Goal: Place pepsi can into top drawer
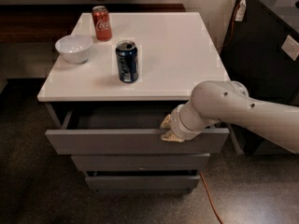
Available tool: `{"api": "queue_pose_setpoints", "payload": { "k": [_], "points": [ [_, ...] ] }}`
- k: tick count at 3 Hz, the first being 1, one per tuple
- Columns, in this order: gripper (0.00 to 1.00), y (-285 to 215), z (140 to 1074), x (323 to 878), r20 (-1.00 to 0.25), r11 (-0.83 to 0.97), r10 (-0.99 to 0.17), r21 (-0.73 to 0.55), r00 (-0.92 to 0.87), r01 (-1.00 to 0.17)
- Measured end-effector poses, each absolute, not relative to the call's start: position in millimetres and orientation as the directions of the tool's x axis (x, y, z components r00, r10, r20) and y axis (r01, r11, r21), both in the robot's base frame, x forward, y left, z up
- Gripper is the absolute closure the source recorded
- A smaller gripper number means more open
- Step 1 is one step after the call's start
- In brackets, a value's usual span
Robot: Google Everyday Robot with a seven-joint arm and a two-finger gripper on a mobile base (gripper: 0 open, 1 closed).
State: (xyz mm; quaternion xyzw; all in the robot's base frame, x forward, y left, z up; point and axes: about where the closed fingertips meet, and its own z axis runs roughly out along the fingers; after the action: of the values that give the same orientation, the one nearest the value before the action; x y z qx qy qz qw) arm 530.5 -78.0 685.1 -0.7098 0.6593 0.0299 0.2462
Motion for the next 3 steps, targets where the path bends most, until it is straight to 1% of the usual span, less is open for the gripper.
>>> {"api": "queue_pose_setpoints", "payload": {
  "k": [1, 2, 3],
  "points": [
    [0.95, -72.9, 715.4, 470.9, -0.460, -0.049, -0.871, -0.265, 0.171, -0.963],
    [1.00, -68.0, 740.9, 415.6, -0.537, -0.099, -0.819, -0.211, 0.200, -0.972],
    [1.00, -66.8, 751.5, 394.2, -0.566, -0.119, -0.797, -0.192, 0.209, -0.974]
  ]
}}
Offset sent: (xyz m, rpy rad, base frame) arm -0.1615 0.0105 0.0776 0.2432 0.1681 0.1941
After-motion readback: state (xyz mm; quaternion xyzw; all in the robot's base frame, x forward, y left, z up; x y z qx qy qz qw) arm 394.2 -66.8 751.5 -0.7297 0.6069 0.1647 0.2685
